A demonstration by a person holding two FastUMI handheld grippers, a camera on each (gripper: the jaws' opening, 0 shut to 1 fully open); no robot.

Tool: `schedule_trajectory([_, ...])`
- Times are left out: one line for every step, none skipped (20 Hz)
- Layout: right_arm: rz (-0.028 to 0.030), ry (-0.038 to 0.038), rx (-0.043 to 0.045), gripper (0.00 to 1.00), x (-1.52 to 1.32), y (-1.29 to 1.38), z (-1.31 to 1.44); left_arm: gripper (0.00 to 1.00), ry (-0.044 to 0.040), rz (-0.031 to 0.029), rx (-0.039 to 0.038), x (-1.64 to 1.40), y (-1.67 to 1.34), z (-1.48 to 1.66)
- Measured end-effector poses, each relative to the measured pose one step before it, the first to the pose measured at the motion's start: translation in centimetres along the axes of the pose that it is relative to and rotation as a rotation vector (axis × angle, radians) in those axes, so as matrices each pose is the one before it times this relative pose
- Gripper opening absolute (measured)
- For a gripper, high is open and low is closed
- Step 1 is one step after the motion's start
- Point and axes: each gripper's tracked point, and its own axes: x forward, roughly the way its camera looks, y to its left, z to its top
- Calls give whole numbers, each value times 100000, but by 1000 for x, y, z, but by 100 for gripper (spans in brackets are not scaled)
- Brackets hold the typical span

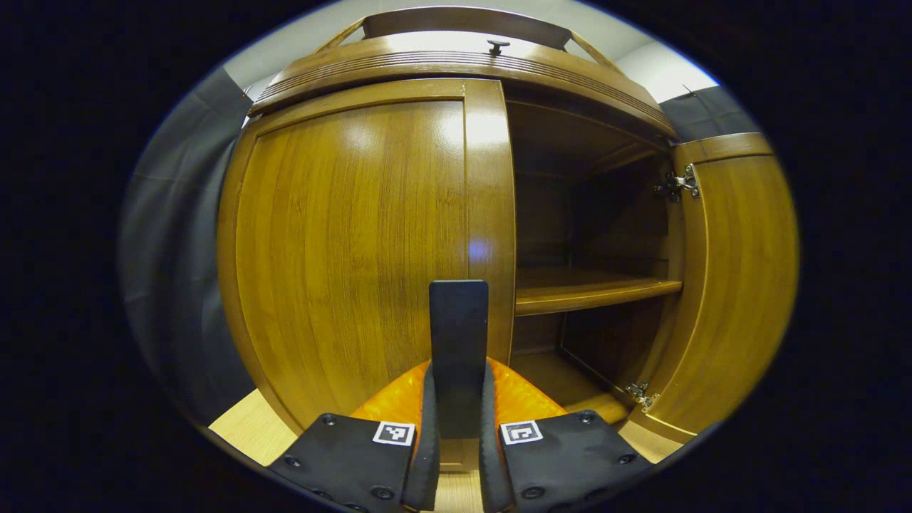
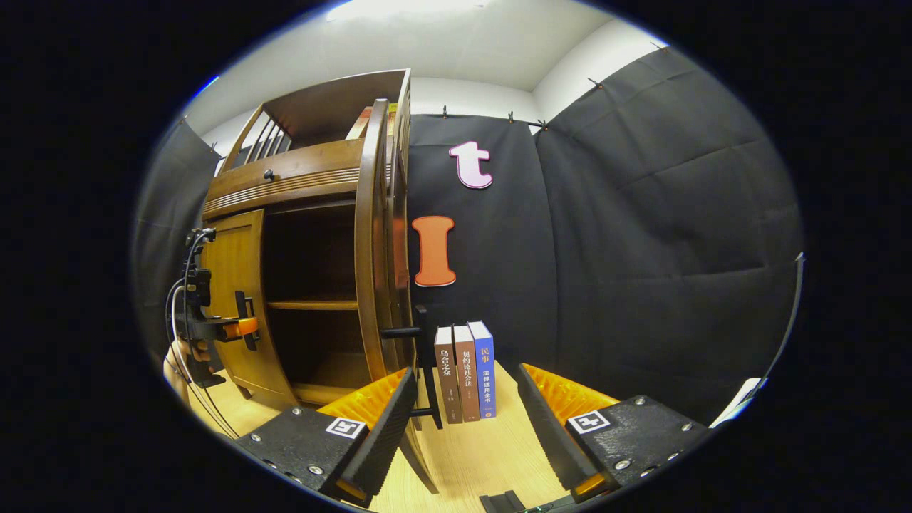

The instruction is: Open the right door of the double-door shoe cabinet with the right hand, and open the left door with the left hand.

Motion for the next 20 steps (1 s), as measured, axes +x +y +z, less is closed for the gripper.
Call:
schedule_trajectory([169, -128, 548, 99, -181, 205, 114, 31, 213, -653, 301, -706, 129, -11])
schedule_trajectory([348, -221, 362, 99, -221, 287, 145, 29, 70, -725, 853, -732, 115, -24])
schedule_trajectory([125, -129, 87, 99, -358, 208, 82, 29, -104, -652, 462, -676, 26, 4])
schedule_trajectory([23, -39, -260, 99, -186, 127, 13, 29, -102, -718, -161, -773, 104, 79])
schedule_trajectory([-201, -17, -279, 99, -93, 75, 95, 29, 35, -801, -455, -355, -25, 86])
schedule_trajectory([-110, 6, -86, 99, -125, 148, 51, 31, -127, -572, -610, -537, 134, -107])
schedule_trajectory([271, -190, 250, 99, -326, 257, 250, 30, -104, -487, -116, -804, 184, -65])
schedule_trajectory([324, -157, 461, 99, -211, 315, 198, 29, 63, -410, 431, -690, 63, -47])
schedule_trajectory([203, -243, 283, 99, -280, 188, 148, 29, -57, -168, 195, -388, 77, 71])
schedule_trajectory([132, -301, 6, 99, -272, 285, 181, 29, -159, -523, -46, -557, 94, 4])
schedule_trajectory([41, -309, -152, 99, -304, 178, 194, 29, -135, -644, -424, -362, 168, -85])
schedule_trajectory([67, -151, -69, 88, -163, 169, 144, 30, -235, -555, -428, -492, 231, 123])
schedule_trajectory([188, -114, -6, 88, -653, -126, -3, 30, -44, -363, -112, -621, 98, -70])
schedule_trajectory([291, -101, 116, 88, -124, 425, -62, 30, -62, -175, 226, -587, 181, 19])
schedule_trajectory([364, -117, 270, 88, -59, 203, 0, 29, 148, -124, 439, -551, 233, -15])
schedule_trajectory([646, 46, 349, 88, -229, 341, 8, 29, 209, -123, 198, -519, 207, -35])
schedule_trajectory([874, 65, 500, 77, -113, 428, -119, 29, 240, -157, 17, -353, 149, -7])
schedule_trajectory([900, 30, 284, 88, 302, 908, -98, 29, 177, -250, -317, -242, 122, -141])
schedule_trajectory([715, -190, -61, 99, -378, -287, 122, 29, 36, -283, -498, -194, 10, -235])
schedule_trajectory([605, -139, -620, 99, 28, 271, 20, 29, 27, -3, -285, -325, 93, -170])
